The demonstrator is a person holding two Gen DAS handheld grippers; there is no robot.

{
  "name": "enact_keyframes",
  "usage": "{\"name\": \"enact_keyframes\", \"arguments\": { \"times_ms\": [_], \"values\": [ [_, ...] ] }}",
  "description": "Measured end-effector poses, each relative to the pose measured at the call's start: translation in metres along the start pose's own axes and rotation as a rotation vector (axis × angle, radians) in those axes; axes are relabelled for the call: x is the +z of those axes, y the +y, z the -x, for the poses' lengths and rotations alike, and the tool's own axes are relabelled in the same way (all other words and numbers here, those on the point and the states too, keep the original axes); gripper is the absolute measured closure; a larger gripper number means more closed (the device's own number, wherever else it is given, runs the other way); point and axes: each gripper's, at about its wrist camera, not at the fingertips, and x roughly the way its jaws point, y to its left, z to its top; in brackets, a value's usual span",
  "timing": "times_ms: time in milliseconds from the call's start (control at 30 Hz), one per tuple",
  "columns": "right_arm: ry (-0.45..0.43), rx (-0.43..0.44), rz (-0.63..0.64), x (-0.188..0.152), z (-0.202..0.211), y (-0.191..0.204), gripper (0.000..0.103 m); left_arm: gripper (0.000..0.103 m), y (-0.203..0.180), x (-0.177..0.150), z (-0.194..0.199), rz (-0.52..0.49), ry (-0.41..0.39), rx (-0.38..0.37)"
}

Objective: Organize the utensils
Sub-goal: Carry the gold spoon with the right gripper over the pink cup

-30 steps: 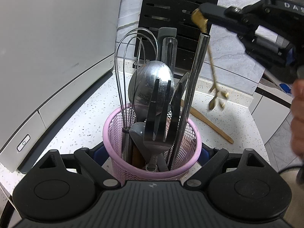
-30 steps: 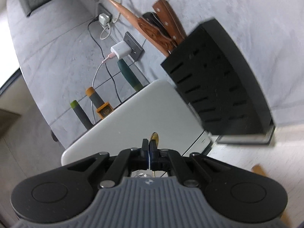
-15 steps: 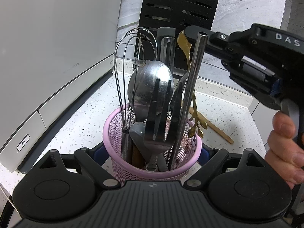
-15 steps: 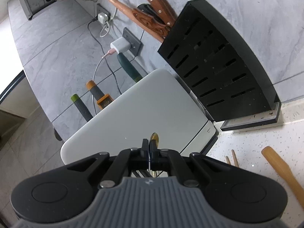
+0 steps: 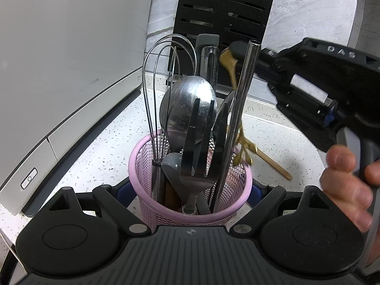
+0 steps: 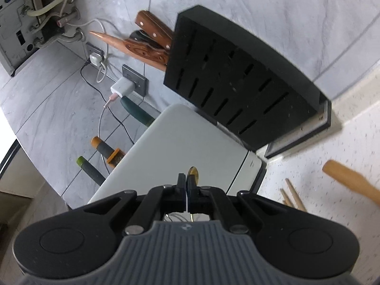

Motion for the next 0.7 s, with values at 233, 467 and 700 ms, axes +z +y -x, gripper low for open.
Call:
{"name": "enact_keyframes", "arguments": {
  "times_ms": [233, 467, 700],
  "values": [
    [0.004, -0.008, 0.04, -0.01, 0.003, 0.001, 0.103, 0.0, 0.0, 0.0, 0.0, -0.001, -0.001, -0.003],
    [-0.082, -0.033, -0.09, -0.007, 0.008, -0.008, 0.103, 0.0, 0.0, 0.001, -0.001, 0.0, -0.002, -0.002],
    [-0.09, -0.03, -0.122, -0.013, 0.005, -0.01, 0.103, 0.0, 0.001, 0.001, -0.001, 0.002, -0.002, -0.004]
  ]
}}
